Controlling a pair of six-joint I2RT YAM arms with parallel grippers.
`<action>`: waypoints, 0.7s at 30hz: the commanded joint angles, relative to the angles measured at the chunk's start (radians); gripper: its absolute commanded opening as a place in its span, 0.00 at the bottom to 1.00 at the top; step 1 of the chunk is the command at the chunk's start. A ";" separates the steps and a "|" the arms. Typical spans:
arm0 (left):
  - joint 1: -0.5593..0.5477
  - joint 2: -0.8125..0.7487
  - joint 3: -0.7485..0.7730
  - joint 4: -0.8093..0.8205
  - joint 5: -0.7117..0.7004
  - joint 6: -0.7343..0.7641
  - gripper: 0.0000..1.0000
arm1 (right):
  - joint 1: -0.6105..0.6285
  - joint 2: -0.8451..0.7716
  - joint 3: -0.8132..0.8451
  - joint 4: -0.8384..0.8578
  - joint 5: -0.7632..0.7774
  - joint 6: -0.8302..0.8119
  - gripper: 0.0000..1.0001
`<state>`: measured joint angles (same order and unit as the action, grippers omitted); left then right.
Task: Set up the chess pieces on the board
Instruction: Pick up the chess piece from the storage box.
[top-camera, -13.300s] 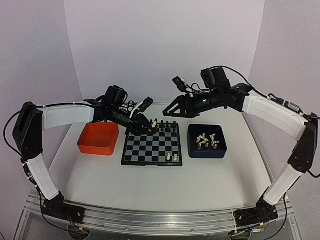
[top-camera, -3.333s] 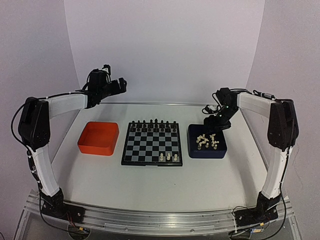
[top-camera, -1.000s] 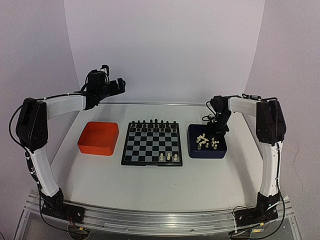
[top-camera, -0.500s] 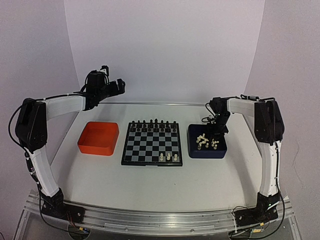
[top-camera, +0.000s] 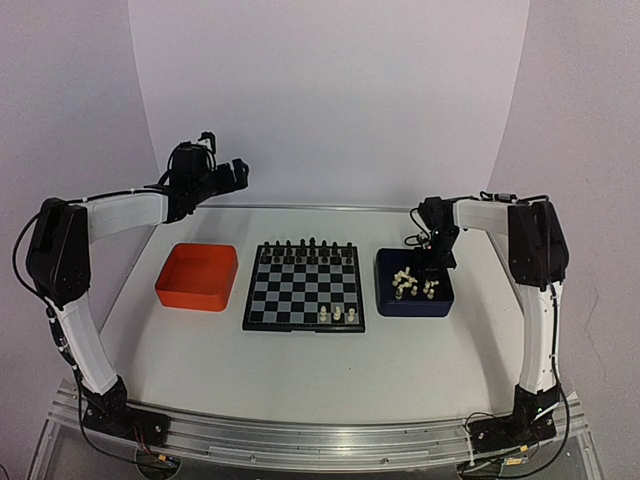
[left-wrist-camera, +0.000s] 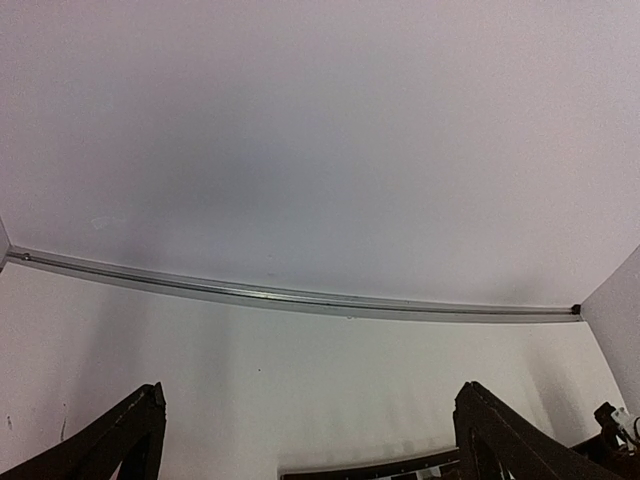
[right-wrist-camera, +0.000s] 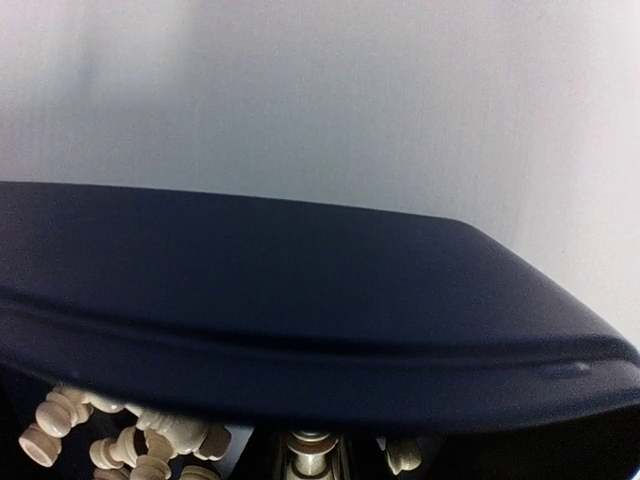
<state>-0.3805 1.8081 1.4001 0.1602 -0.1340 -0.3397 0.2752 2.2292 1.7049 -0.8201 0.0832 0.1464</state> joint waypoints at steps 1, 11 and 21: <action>0.000 -0.067 -0.015 0.043 -0.011 0.008 1.00 | -0.004 -0.017 -0.038 0.038 0.024 0.026 0.11; 0.000 -0.096 -0.061 0.068 0.003 -0.005 1.00 | -0.004 -0.071 -0.073 0.094 0.005 0.029 0.04; 0.000 -0.114 -0.084 0.080 0.044 -0.013 1.00 | -0.004 -0.146 -0.140 0.173 -0.045 0.045 0.00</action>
<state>-0.3805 1.7454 1.3193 0.1919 -0.1188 -0.3416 0.2752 2.1628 1.5913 -0.6913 0.0754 0.1680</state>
